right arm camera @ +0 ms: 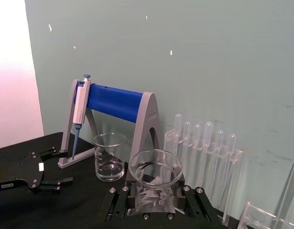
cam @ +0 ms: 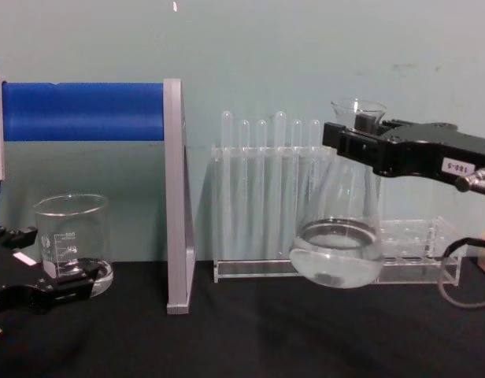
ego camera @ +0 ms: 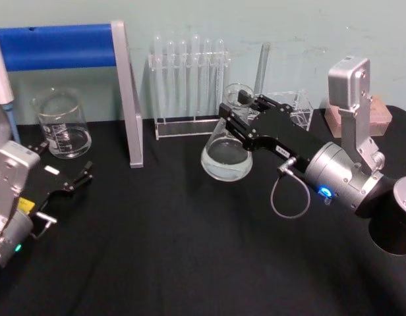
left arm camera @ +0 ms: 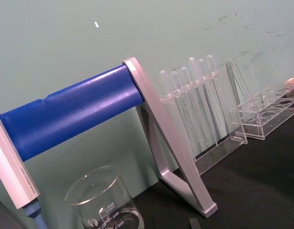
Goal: Grasp the erlenmeyer flask with one hand, shake it three times, then place it back.
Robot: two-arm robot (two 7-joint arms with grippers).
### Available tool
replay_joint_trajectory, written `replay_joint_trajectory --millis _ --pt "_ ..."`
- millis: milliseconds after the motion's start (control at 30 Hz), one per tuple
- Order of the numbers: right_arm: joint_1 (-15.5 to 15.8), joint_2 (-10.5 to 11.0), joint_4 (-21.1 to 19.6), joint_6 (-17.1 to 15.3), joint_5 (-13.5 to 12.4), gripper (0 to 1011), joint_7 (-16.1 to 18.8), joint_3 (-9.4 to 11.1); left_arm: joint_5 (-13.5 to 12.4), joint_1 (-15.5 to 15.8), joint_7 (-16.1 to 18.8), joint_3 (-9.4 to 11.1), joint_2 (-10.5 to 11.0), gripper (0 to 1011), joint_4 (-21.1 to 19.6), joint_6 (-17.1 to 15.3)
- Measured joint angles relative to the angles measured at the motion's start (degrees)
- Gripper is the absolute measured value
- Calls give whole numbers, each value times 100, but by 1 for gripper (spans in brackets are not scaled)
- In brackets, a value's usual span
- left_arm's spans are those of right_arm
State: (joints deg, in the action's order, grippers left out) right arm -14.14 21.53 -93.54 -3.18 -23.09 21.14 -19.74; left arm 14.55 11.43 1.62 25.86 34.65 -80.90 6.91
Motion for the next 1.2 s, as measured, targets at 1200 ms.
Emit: replay_joint_trajectory --millis 1200 --pt "-31 57 -5 -88 -46 449 54 -71 0 0 0 0 0 1001 0 0"
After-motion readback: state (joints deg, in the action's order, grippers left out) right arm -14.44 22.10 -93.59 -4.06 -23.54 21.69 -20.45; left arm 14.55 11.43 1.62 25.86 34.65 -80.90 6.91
